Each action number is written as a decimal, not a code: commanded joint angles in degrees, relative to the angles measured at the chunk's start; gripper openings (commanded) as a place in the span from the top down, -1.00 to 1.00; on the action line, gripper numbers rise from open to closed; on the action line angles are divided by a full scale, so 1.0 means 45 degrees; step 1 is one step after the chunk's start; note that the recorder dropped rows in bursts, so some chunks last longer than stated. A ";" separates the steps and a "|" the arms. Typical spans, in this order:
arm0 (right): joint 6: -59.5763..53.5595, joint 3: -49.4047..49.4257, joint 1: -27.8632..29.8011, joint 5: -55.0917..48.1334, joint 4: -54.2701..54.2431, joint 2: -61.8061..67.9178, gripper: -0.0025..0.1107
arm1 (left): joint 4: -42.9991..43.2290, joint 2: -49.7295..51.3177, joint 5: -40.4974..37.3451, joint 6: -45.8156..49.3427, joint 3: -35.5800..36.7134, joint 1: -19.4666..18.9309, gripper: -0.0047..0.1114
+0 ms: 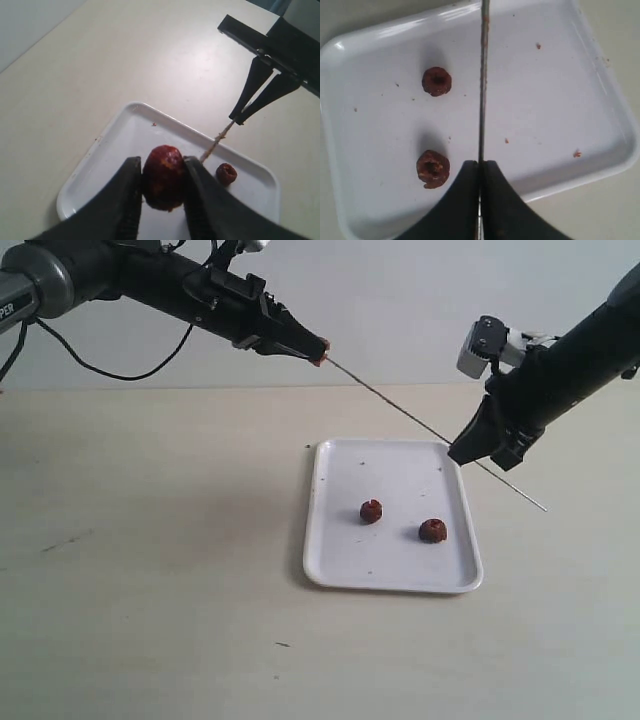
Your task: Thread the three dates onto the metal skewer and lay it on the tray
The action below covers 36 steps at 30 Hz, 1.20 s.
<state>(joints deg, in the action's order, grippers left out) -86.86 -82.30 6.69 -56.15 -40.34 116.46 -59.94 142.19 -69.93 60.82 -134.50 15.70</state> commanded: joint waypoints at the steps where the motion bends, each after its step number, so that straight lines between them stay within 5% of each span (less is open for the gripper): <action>1: -0.0358 0.0033 0.0065 -0.0143 -0.0581 -0.0026 0.96 | -0.0222 -0.0142 -0.0008 -0.0251 -0.0039 0.0052 0.39; 36: -0.0108 0.0033 -0.0300 0.0958 -0.0727 -0.0026 0.96 | -0.0935 -0.0142 -0.0008 -0.0523 -0.0039 0.0079 0.39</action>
<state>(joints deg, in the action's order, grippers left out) -86.56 -82.30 6.21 -52.93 -42.09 116.46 -63.01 142.19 -69.93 59.38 -134.50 15.89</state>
